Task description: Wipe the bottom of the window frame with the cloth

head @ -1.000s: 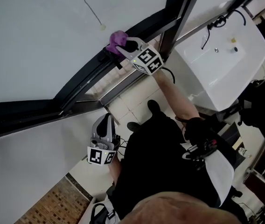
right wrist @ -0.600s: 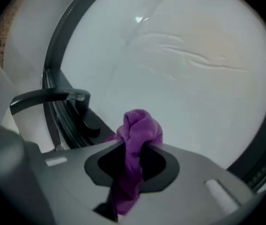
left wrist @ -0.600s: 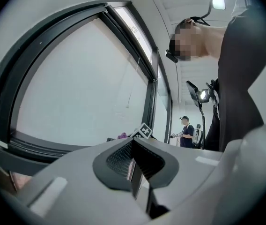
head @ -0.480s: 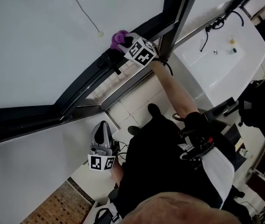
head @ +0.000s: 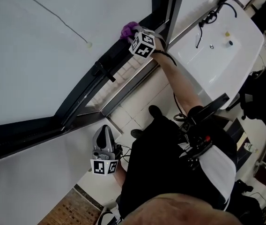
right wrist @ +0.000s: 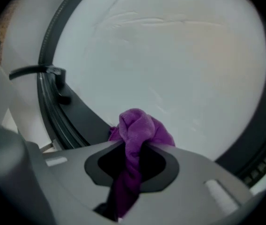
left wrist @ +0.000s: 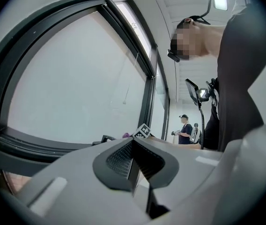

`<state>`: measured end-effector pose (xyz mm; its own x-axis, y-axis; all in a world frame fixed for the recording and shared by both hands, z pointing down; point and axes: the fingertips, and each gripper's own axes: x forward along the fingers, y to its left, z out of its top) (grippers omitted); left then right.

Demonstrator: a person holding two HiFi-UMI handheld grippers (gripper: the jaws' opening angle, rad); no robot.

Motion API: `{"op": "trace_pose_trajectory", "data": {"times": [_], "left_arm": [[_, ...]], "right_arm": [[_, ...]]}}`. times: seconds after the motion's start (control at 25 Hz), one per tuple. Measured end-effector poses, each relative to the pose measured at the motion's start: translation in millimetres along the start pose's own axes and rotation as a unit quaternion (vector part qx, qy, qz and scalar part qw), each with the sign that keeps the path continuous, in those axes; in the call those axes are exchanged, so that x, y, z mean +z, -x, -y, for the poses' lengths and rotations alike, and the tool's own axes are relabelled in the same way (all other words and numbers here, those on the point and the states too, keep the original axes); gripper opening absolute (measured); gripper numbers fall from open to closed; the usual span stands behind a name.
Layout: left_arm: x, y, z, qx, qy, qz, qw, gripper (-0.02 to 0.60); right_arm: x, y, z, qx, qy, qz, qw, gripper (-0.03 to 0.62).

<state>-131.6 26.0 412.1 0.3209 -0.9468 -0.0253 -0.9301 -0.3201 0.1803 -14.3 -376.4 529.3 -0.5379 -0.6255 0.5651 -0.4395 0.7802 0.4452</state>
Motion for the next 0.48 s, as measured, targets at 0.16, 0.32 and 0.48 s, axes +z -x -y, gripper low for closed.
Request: {"op": "trace_pose_trajectory", "data": {"times": [0.16, 0.32, 0.48], "left_arm": [[-2, 3, -9, 0.013, 0.003, 0.000, 0.9999, -0.002], [2, -2, -7, 0.009, -0.005, 0.003, 0.9999, -0.002], [2, -4, -12, 0.015, -0.002, 0.000, 0.9999, -0.002]], "right_arm": [[-66, 4, 100, -0.089, -0.039, -0.063, 0.993, 0.069], [-80, 16, 125, -0.176, 0.031, -0.141, 0.974, 0.069], [30, 33, 9, -0.086, 0.066, -0.007, 0.994, 0.071]]}}
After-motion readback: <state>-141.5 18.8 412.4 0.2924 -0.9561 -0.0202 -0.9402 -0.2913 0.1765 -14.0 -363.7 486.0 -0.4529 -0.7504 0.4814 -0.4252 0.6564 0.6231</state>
